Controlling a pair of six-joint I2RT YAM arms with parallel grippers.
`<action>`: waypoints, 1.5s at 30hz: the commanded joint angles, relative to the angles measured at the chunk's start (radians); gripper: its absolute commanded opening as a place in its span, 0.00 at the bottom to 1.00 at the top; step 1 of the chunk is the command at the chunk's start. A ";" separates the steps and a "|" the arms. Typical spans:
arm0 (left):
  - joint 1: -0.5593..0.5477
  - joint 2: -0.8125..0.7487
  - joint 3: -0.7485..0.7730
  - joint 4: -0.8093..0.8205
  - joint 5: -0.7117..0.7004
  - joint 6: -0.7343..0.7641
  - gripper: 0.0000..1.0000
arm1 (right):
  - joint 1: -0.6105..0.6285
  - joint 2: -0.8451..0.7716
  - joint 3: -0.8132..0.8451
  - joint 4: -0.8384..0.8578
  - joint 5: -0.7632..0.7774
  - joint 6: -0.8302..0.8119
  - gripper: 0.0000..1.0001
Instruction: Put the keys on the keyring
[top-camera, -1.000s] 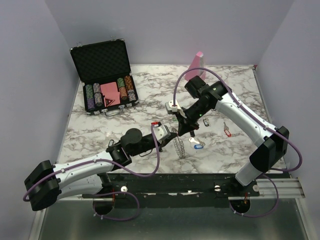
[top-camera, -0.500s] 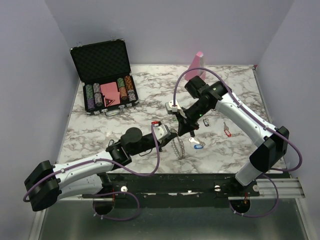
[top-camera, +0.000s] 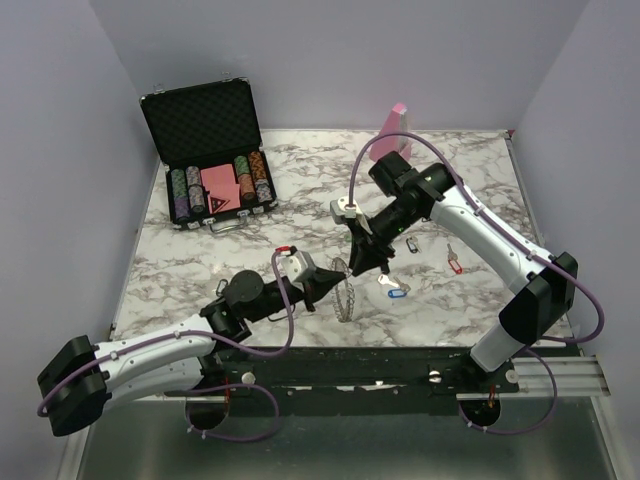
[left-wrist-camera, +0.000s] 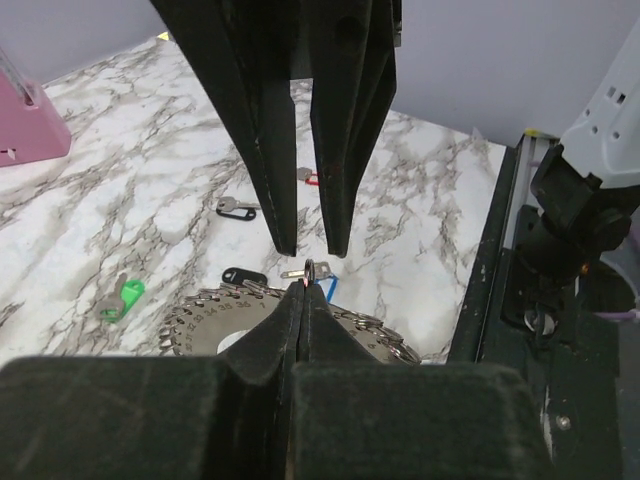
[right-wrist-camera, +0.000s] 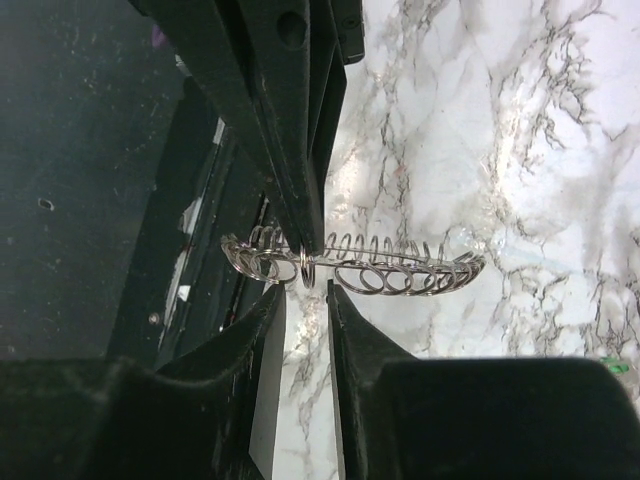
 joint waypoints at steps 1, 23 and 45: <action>0.005 -0.045 -0.049 0.200 -0.043 -0.109 0.00 | 0.006 0.002 -0.022 0.023 -0.101 0.012 0.32; 0.013 -0.059 -0.169 0.374 -0.133 -0.215 0.09 | 0.006 0.030 -0.027 0.037 -0.108 0.019 0.01; 0.042 0.002 0.164 -0.199 0.039 0.169 0.77 | 0.014 0.074 0.154 -0.138 0.250 -0.010 0.01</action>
